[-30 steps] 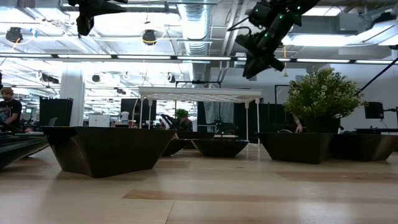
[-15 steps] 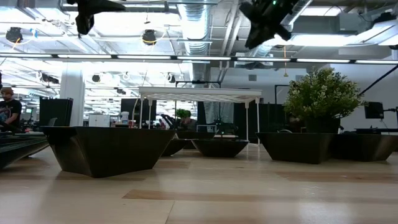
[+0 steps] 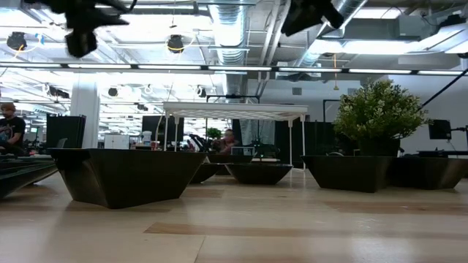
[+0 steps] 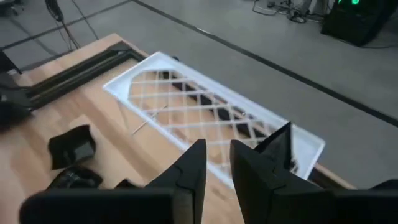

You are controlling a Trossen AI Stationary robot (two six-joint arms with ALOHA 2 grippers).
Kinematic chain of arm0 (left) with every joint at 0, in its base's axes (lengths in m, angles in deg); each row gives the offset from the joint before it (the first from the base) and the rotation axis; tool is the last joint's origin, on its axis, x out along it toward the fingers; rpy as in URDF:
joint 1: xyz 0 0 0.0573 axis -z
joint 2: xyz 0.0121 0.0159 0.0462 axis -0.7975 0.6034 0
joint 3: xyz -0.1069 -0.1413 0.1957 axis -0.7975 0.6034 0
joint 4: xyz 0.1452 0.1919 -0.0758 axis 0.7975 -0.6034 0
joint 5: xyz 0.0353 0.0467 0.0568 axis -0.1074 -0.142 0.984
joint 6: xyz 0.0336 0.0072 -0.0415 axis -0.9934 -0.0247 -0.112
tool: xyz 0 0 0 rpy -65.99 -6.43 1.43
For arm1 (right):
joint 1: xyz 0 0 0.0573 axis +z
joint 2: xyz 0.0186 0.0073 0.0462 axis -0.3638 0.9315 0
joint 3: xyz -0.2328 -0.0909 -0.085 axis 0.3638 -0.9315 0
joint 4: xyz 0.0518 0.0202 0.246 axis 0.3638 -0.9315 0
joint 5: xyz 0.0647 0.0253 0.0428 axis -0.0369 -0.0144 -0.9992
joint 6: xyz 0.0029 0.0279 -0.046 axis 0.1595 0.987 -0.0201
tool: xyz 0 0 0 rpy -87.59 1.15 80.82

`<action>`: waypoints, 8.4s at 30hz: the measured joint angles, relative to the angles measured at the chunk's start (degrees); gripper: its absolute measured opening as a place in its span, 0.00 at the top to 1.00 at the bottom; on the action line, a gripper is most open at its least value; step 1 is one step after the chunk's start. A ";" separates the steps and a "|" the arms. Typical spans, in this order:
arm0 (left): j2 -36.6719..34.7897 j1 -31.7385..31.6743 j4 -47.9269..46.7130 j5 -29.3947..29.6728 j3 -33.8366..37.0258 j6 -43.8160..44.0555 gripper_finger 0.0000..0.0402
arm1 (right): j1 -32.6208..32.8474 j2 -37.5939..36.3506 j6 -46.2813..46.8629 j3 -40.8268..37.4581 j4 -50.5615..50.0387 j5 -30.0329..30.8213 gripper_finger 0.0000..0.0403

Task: Pick & Place Mini shaped plates
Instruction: Stack the black drop shaped plate on top of the black drop shaped plate on the shelf

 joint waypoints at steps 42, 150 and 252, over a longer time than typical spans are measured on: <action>40.26 29.14 32.33 4.56 -4.15 25.94 0.80 | 23.08 5.09 -8.78 0.07 -18.73 -8.76 0.83; 54.45 24.14 9.40 -17.07 -13.84 42.16 0.81 | 37.51 5.59 8.86 0.08 -18.73 -7.17 0.83; 57.55 21.94 -0.87 -11.88 -13.17 46.54 0.79 | 37.42 5.57 7.95 0.09 -18.75 -7.34 0.83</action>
